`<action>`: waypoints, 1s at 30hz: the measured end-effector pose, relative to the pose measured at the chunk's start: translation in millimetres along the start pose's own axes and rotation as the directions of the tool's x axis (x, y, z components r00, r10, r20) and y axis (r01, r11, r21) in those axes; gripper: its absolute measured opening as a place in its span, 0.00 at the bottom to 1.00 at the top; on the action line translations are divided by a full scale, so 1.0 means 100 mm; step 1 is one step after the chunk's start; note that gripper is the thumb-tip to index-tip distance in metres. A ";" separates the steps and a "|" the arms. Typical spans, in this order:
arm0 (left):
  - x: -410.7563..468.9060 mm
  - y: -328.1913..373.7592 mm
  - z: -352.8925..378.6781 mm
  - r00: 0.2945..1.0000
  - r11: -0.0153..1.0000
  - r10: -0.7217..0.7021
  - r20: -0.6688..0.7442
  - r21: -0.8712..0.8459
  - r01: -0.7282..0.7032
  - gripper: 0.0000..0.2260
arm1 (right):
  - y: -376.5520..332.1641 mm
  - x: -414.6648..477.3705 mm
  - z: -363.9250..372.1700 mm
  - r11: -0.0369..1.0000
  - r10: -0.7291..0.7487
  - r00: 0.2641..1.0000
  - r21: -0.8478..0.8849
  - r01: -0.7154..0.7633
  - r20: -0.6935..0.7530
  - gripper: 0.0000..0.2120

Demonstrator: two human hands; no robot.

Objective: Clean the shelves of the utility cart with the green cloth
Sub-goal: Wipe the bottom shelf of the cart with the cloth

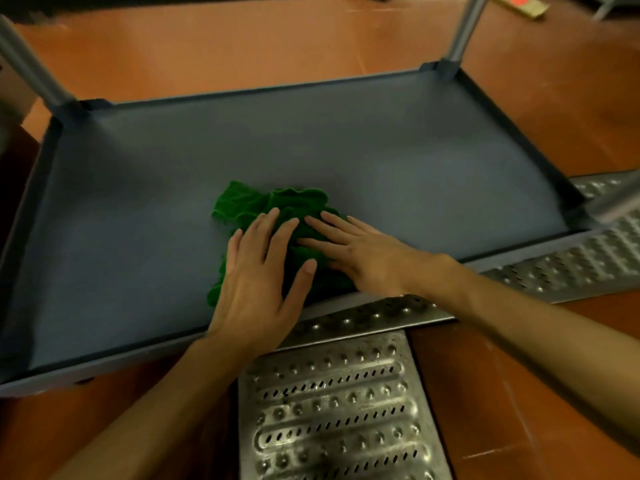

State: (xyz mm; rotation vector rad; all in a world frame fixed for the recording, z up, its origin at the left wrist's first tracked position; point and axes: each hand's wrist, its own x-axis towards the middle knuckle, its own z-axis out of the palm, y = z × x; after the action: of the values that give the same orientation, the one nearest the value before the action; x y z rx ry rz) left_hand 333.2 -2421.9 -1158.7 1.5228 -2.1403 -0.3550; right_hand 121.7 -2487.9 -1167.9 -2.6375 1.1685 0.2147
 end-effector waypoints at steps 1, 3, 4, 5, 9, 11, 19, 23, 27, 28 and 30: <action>0.03 0.02 0.03 1.000 1.000 0.015 0.013 -0.003 -0.015 0.26 | 0.07 -0.07 -0.01 0.999 0.033 0.999 0.001 -0.033 0.013 0.29; 0.08 0.07 0.09 0.999 0.999 0.033 0.033 -0.004 -0.033 0.26 | 0.19 -0.20 -0.04 0.995 0.095 0.995 0.004 -0.096 0.030 0.29; 0.11 0.09 0.12 0.999 0.999 0.035 0.040 -0.004 -0.035 0.27 | 0.24 -0.26 -0.04 0.992 0.123 0.992 0.009 -0.123 0.030 0.29; 0.14 0.12 0.15 0.998 0.999 0.035 0.043 -0.004 -0.035 0.27 | 0.29 -0.33 -0.04 0.989 0.148 0.989 0.015 -0.148 0.026 0.29; 0.23 0.22 0.29 0.997 0.998 0.055 0.047 -0.009 -0.055 0.27 | 0.52 -0.57 -0.02 0.967 0.248 0.969 0.066 -0.247 -0.002 0.29; 0.23 0.26 0.34 0.996 0.997 0.079 0.048 -0.020 -0.078 0.27 | 0.64 -0.71 -0.03 0.950 0.301 0.954 0.090 -0.298 -0.018 0.29; 0.16 0.19 0.39 0.996 0.998 0.065 0.058 -0.029 -0.064 0.26 | 1.08 -1.15 -0.07 0.839 0.541 0.840 0.089 -0.536 -0.037 0.32; 0.15 0.19 0.39 0.998 0.997 0.004 0.058 -0.076 0.000 0.27 | 1.36 -1.33 -0.12 0.726 0.687 0.726 0.014 -0.687 -0.031 0.32; 0.14 0.20 0.40 0.998 0.995 -0.006 0.064 -0.095 0.012 0.28 | 1.64 -1.49 -0.16 0.508 0.861 0.508 0.039 -0.861 -0.007 0.30; 0.14 0.20 0.40 0.998 0.995 -0.006 0.065 -0.099 0.013 0.28 | 1.69 -1.50 -0.18 0.460 0.888 0.460 0.054 -0.886 -0.010 0.29; 0.14 0.21 0.41 0.998 0.993 -0.021 0.065 -0.115 0.028 0.28 | 1.74 -1.45 -0.18 0.399 0.917 0.397 0.072 -0.914 -0.044 0.28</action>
State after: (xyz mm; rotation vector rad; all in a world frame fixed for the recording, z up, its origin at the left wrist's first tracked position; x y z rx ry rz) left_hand 291.0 -2430.5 -1180.3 1.4917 -2.1109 -0.5339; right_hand -104.0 -2502.8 -1145.8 -1.6207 2.5255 0.2657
